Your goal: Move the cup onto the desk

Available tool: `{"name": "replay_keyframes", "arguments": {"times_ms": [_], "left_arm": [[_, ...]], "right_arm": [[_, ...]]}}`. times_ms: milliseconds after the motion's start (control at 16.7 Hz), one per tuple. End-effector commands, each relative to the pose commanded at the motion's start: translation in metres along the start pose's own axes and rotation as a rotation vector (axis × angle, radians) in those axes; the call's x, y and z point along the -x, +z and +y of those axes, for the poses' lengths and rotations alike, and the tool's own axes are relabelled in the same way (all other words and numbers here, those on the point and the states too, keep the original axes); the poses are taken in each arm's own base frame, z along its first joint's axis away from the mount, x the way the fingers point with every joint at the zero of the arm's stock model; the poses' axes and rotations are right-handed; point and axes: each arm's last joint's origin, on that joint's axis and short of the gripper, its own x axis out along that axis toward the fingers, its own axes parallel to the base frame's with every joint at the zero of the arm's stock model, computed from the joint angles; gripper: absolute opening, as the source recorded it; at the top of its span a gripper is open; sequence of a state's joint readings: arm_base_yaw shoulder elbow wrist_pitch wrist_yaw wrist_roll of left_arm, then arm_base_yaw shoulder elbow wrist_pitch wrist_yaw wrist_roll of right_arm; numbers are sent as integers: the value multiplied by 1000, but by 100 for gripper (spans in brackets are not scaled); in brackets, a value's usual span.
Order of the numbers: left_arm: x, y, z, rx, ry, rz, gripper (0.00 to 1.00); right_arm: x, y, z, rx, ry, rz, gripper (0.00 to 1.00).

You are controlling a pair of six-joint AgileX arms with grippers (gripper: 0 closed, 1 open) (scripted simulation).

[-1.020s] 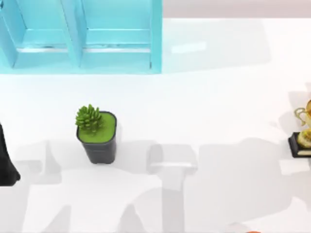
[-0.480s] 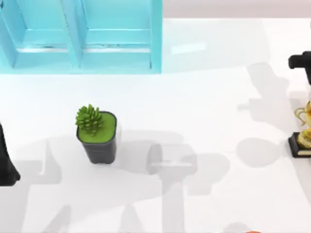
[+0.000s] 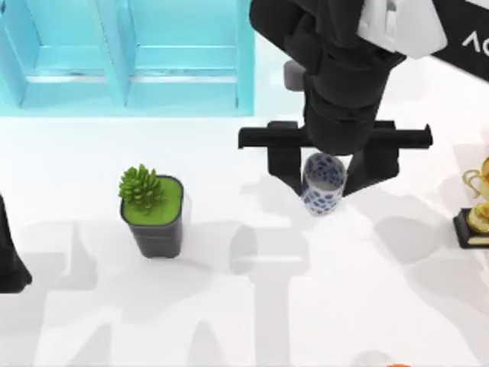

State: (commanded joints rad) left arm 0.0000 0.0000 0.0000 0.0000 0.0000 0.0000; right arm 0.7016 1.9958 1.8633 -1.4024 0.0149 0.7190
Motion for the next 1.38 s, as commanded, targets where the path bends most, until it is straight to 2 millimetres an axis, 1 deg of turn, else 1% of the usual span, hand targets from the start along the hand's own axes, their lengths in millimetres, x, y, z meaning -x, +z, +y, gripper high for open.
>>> {"name": "replay_keyframes", "arguments": {"times_ms": [120, 180, 240, 540, 660, 780, 1020, 1140, 1200, 1380], "left_arm": [[0, 0, 0, 0, 0, 0, 100], [0, 0, 0, 0, 0, 0, 100], [0, 0, 0, 0, 0, 0, 100], [0, 0, 0, 0, 0, 0, 100], [0, 0, 0, 0, 0, 0, 100], [0, 0, 0, 0, 0, 0, 100], [0, 0, 0, 0, 0, 0, 100], [0, 0, 0, 0, 0, 0, 100], [0, 0, 0, 0, 0, 0, 100], [0, 0, 0, 0, 0, 0, 100]], "right_arm": [[-12, -13, 30, 1, -8, 18, 0], [-16, -17, 39, 1, -12, 24, 0], [-18, -20, 45, 1, -14, 28, 0], [-20, -20, 45, -3, -15, 31, 0], [-24, -20, 45, -3, -16, 32, 0], [-35, -20, 46, -2, -16, 32, 0], [-68, -20, 47, 0, -12, 27, 0], [-80, -22, 46, 0, -14, 29, 0], [-84, -22, 46, 1, -15, 29, 0], [-84, -22, 46, 1, -15, 29, 0]]}}
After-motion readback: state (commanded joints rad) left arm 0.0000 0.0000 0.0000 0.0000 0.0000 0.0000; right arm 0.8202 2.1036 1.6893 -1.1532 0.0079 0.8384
